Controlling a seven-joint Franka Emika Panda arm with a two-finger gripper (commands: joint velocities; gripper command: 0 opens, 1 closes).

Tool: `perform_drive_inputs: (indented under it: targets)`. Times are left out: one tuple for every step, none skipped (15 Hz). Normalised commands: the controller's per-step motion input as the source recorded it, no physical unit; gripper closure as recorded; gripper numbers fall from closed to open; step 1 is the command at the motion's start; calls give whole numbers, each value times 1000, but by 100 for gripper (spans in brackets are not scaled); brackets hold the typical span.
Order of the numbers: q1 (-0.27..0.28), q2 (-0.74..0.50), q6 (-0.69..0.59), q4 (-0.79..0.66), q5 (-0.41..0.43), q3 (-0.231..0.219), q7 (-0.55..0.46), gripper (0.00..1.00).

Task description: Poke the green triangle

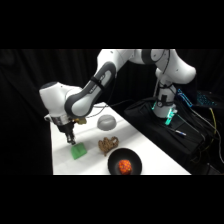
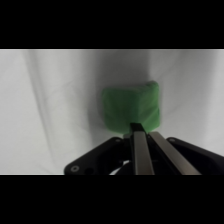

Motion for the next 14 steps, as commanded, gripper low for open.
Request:
perform_drive_inputs:
  targets:
    - [71,-582,-329,-350,-20,-59,126,72]
    - [86,-587,-330,-347,-28,-67,150,68]
    - [94,-619,-324,-354,-25,-65,166,56]
    - [96,-597,-325,-322,-27,-66,173,46]
    - [101,-591,-294,-299,-32,-75,197,35]
    - [93,-552,-272,-265,-35,-69,166,22]
    - [96,-522,-289,-229,-55,-82,181,11]
    - [91,-475,-265,-206,-60,-83,179,0]
    - [91,-445,-262,-182,-74,-91,200,0]
    - [97,-391,-254,-152,-100,-101,214,0]
    - [95,-342,-261,-125,-106,-102,227,0]
    - [81,-292,-228,-109,-85,-92,215,0]
    - [75,-246,-195,-99,-94,-85,172,0]
    - [72,-200,-194,-83,-93,-82,172,0]
